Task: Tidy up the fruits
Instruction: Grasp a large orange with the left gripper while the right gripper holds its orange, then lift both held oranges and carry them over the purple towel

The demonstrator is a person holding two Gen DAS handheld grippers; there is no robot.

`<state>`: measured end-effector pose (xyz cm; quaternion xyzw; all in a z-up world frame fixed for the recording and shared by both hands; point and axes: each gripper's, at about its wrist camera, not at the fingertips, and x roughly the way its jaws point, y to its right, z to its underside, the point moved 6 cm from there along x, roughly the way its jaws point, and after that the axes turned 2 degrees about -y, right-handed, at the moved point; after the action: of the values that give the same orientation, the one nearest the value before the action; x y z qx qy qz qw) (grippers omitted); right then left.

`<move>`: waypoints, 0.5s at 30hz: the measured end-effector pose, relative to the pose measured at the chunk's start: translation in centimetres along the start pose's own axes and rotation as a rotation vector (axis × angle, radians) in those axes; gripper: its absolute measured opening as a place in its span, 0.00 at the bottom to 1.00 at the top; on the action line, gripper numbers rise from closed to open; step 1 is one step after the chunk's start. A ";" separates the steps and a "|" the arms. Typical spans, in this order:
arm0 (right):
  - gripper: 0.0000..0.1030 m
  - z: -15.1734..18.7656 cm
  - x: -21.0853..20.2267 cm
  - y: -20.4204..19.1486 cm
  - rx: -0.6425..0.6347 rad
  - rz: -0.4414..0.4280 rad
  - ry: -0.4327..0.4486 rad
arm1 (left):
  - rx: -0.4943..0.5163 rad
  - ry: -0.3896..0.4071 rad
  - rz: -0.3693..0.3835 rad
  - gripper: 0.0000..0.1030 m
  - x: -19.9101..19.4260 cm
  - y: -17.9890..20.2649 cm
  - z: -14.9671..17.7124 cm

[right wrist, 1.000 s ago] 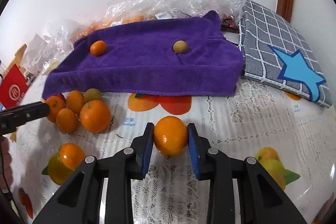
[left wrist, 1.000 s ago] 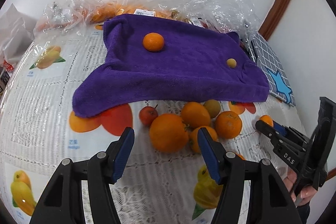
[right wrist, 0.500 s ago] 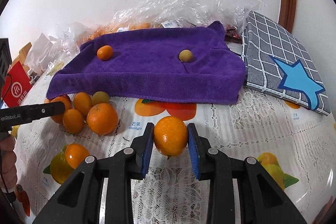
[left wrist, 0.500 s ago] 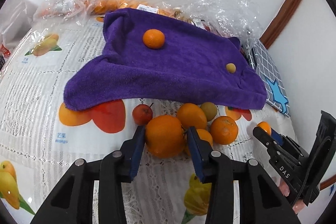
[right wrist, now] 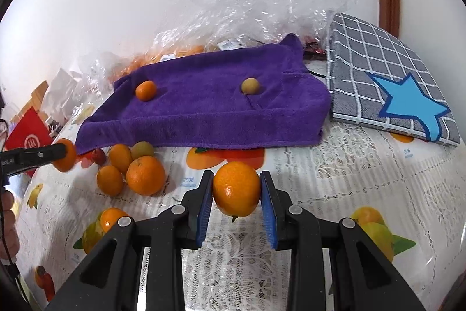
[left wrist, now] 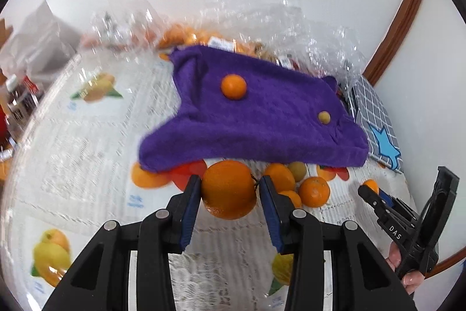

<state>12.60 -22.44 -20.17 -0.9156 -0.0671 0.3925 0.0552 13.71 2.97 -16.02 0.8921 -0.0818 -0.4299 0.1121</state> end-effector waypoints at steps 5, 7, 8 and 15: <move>0.30 -1.4 -1.4 0.5 -0.002 0.053 0.014 | -0.009 0.040 0.012 0.38 -0.8 -0.5 -1.9; 0.30 -2.8 -2.4 0.4 -0.012 0.070 0.042 | -0.011 0.053 0.006 0.38 -0.7 -0.5 -2.8; 0.30 -3.5 -2.8 0.3 -0.019 0.073 0.055 | -0.012 0.061 0.005 0.38 -0.6 -0.4 -3.5; 0.30 -8.2 -2.6 0.3 -0.003 0.047 0.108 | 0.020 0.133 -0.020 0.38 0.3 1.2 -8.2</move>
<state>16.80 -23.56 -12.67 -0.9370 -0.0431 0.3434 0.0483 20.25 2.84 -10.97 0.9205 -0.0696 -0.3701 0.1039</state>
